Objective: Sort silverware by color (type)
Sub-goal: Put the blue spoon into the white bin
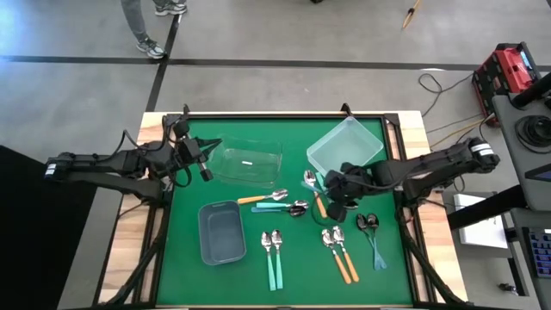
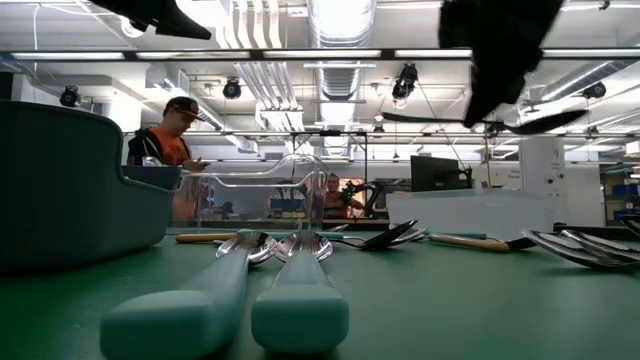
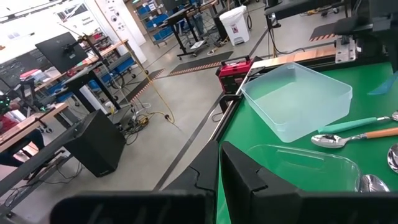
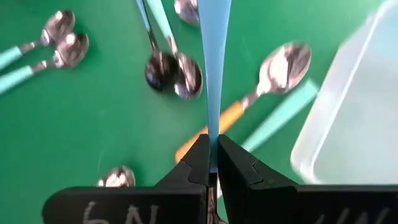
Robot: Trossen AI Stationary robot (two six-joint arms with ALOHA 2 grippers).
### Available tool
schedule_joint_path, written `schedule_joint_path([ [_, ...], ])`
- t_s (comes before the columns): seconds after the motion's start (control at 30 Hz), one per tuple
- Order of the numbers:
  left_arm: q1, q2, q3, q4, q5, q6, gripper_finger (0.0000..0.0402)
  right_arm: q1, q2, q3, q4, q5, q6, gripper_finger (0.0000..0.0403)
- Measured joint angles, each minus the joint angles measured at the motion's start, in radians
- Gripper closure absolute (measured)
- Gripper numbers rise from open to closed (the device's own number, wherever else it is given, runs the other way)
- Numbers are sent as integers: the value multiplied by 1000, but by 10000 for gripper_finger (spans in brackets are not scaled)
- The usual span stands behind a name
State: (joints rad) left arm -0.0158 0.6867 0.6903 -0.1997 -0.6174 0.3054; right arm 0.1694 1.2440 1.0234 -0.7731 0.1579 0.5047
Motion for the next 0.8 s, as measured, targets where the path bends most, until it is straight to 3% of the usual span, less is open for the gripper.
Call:
schedule_joint_path([
  [0.4,0,4,0,-1,0,0,401,-95,243,374,-257,-9,-322,394],
  [0.67,0,7,0,-1,0,0,401,-163,284,446,-296,-34,-684,394],
  [0.8,0,8,0,0,0,0,402,-205,283,446,-286,-27,-741,394],
])
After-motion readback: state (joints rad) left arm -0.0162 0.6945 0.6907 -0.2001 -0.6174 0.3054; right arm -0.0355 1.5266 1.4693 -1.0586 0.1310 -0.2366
